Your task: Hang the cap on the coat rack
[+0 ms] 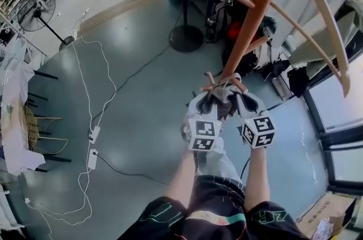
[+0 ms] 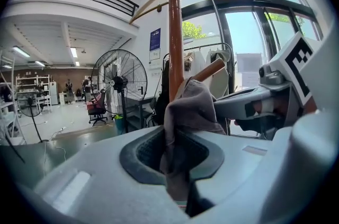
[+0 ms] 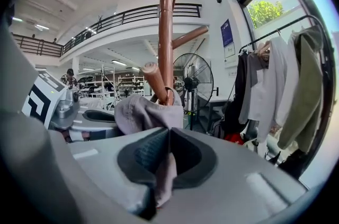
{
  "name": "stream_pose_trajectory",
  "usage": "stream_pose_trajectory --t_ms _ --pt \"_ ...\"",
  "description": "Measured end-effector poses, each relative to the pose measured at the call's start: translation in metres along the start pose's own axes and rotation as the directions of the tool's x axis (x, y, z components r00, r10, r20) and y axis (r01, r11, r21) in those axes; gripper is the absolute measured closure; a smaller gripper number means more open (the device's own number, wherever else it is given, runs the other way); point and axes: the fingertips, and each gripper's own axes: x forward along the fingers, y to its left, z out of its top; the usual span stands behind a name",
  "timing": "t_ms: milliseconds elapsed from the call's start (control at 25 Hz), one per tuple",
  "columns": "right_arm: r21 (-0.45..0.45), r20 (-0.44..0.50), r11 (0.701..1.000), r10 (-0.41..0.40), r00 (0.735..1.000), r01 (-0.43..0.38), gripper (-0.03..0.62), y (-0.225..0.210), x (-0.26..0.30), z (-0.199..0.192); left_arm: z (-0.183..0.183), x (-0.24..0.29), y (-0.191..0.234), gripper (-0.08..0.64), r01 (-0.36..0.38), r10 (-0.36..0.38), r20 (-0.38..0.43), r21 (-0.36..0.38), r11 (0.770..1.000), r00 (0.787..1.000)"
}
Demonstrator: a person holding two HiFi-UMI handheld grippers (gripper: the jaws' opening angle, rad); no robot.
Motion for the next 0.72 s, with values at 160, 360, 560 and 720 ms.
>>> stream_pose_trajectory --t_ms 160,360,560,720 --pt "0.009 -0.025 1.0 0.028 0.999 -0.028 0.574 0.004 0.011 -0.011 -0.01 0.003 0.0 0.503 0.005 -0.005 -0.023 0.011 1.0 1.0" --pt "0.037 -0.035 0.999 0.036 0.999 -0.034 0.571 0.009 0.018 -0.021 -0.019 0.006 -0.009 0.489 0.045 -0.043 -0.033 0.065 0.997 0.999" --pt "0.036 -0.043 0.999 -0.016 0.999 0.018 0.497 0.008 0.014 -0.019 -0.024 -0.001 -0.01 0.433 0.113 -0.108 -0.063 0.07 0.991 0.992" --pt "0.026 -0.041 0.998 -0.051 0.998 0.052 0.492 0.005 0.004 -0.014 -0.017 -0.009 -0.004 0.397 0.131 -0.129 -0.043 0.051 0.99 0.991"
